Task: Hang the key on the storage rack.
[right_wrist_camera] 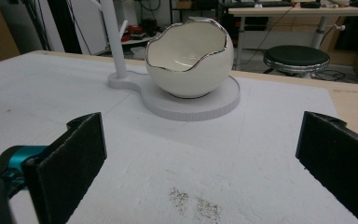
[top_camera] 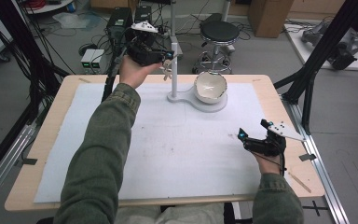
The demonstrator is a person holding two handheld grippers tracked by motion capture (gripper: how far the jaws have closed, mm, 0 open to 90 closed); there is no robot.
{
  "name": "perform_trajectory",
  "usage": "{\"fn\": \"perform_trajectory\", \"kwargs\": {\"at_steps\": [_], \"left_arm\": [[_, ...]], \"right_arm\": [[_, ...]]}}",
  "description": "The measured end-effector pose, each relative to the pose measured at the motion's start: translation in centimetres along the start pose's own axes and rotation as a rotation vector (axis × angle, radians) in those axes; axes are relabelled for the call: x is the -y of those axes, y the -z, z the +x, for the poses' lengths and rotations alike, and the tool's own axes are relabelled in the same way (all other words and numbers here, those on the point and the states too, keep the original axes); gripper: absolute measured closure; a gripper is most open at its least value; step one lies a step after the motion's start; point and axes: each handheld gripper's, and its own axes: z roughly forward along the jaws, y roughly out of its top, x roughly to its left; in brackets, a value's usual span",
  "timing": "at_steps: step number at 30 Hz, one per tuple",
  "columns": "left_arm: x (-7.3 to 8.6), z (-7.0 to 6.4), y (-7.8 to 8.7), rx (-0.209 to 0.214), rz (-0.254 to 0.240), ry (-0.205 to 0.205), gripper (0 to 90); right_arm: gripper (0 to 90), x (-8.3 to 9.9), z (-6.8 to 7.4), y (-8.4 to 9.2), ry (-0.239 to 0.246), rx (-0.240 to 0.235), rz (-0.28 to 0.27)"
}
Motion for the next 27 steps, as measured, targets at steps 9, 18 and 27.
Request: {"fn": "perform_trajectory", "kwargs": {"at_steps": [9,18,27], "left_arm": [[-1.0,0.3,-1.7,-0.043,0.014,0.01,88.9],[-0.3,0.8,-3.8,-0.076,0.054,0.026,88.8],[-0.3,1.8,-4.7,-0.112,0.057,0.055,88.8]], "right_arm": [[0.7,0.0,-0.1,0.1,-0.005,0.002,-0.005],[0.7,0.0,-0.2,0.0,-0.007,0.001,-0.006],[0.7,0.1,-0.4,0.3,-0.01,0.01,-0.005]]}}
